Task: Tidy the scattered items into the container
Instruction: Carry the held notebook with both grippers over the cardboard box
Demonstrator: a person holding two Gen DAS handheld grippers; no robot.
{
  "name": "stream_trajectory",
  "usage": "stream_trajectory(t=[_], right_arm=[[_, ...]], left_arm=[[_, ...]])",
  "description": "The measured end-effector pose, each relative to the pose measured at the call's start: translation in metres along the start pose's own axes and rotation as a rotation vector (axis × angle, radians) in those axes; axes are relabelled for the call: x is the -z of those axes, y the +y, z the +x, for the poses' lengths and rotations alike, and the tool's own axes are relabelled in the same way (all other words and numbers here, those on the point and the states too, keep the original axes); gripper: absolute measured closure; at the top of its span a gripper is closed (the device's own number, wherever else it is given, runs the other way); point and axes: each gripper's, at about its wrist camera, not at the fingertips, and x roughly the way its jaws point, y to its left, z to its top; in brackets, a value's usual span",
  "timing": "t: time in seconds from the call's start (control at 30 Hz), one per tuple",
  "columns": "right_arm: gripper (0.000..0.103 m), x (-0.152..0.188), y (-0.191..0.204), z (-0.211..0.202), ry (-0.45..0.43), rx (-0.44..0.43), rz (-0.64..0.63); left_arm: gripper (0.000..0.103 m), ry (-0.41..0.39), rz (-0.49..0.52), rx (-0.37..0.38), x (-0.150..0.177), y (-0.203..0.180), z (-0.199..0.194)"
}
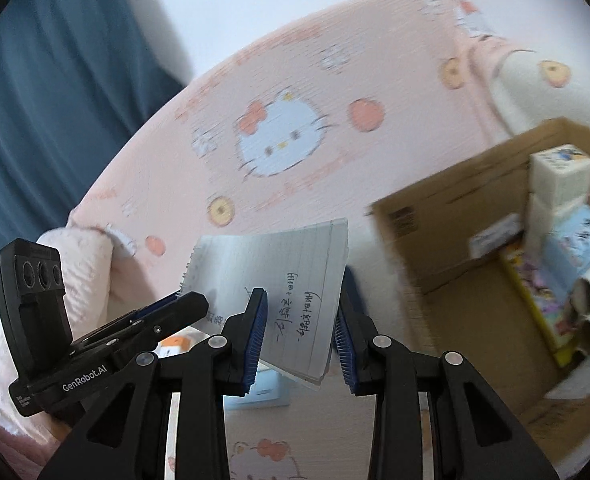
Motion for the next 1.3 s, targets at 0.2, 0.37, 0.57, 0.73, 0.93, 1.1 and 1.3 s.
stream_trajectory(t=[0.2, 0.37, 0.57, 0.73, 0.93, 1.1, 1.3], right_arm=[[0.073, 0.0, -0.042, -0.038, -0.045, 0.082, 0.075], [0.073, -0.004, -0.072, -0.066, -0.074, 0.159, 0.116], [0.073, -0.006, -0.104, -0.085, -0.061, 0.254, 0.176], [0.073, -0.015, -0.131, -0.092, -0.026, 0.322, 0.256], [0.073, -0.028, -0.16, -0.096, 0.019, 0.407, 0.295], [0.073, -0.036, -0.193, -0.094, 0.062, 0.404, 0.374], [0.073, -0.042, -0.218, -0.079, 0.136, 0.454, 0.402]], left_arm=[[0.064, 0.035, 0.068, 0.093, -0.012, -0.043, 0.028], [0.064, 0.071, 0.149, 0.179, -0.023, -0.083, 0.051], [0.064, 0.192, 0.165, 0.288, -0.039, -0.12, 0.093], [0.064, 0.331, 0.165, 0.331, -0.048, -0.148, 0.138], [0.064, 0.43, 0.181, 0.364, -0.051, -0.179, 0.182], [0.064, 0.568, 0.07, 0.405, -0.055, -0.184, 0.23], [0.064, 0.624, 0.035, 0.39, -0.053, -0.188, 0.268]])
